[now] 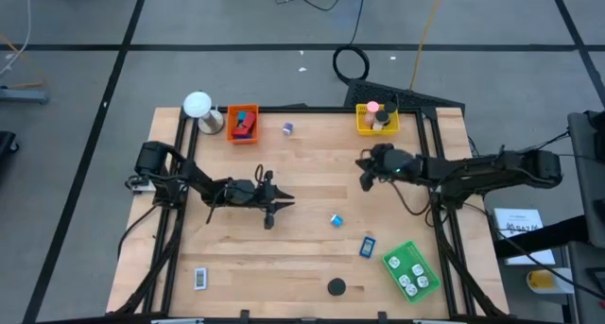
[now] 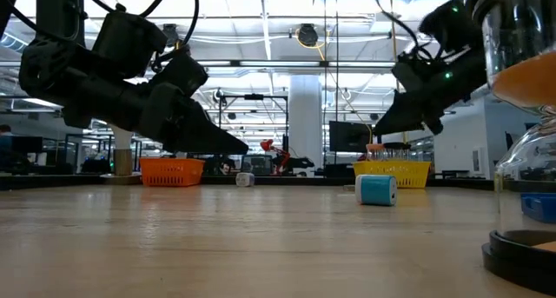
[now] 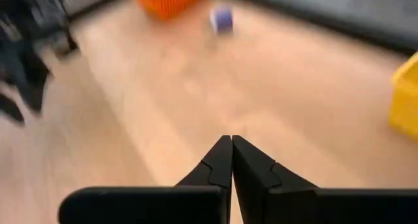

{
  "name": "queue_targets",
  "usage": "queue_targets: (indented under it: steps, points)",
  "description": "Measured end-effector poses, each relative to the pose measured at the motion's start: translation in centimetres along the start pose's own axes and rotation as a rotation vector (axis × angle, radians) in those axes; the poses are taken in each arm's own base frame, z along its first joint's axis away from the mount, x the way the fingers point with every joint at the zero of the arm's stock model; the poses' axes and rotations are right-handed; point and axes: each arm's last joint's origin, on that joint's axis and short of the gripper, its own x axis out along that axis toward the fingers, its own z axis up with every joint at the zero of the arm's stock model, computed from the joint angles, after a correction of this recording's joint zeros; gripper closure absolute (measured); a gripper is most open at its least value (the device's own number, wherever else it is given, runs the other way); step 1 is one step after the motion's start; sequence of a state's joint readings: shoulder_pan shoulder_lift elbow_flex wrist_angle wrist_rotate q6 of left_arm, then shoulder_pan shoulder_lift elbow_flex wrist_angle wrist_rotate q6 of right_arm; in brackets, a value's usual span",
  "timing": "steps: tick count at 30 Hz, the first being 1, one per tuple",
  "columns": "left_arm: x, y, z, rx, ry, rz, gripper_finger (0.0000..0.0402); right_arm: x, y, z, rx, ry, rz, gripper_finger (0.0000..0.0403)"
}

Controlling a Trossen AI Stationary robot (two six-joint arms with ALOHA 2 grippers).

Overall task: Pick & Place Office items
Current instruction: Put the light blue charger adapter into the green bin

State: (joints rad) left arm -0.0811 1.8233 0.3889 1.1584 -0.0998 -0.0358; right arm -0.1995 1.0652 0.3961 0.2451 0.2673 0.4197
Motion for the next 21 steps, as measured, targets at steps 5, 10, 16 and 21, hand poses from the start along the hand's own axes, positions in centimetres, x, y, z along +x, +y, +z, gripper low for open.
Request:
queue_targets:
  steps: [5, 10, 16, 21]
  points:
    - [0.0, 0.0, -0.1, 0.0, 0.013, 0.006, 0.0325, -0.2, 3.5, 0.9, -0.025, 0.182, 0.009, 0.039]
    - [0.0, 0.0, -0.3, -0.001, 0.029, 0.007, 0.0325, 0.1, 7.6, 1.9, -0.066, 0.326, 0.026, 0.0351]
    - [0.0, 0.0, -0.4, -0.004, 0.042, 0.008, 0.0325, 1.5, 11.5, 2.4, -0.092, 0.534, 0.015, 0.0285]
    - [0.0, 0.0, -0.5, -0.012, 0.049, 0.009, 0.0325, 2.7, 13.1, 2.1, -0.085, 0.684, 0.024, 0.0239]
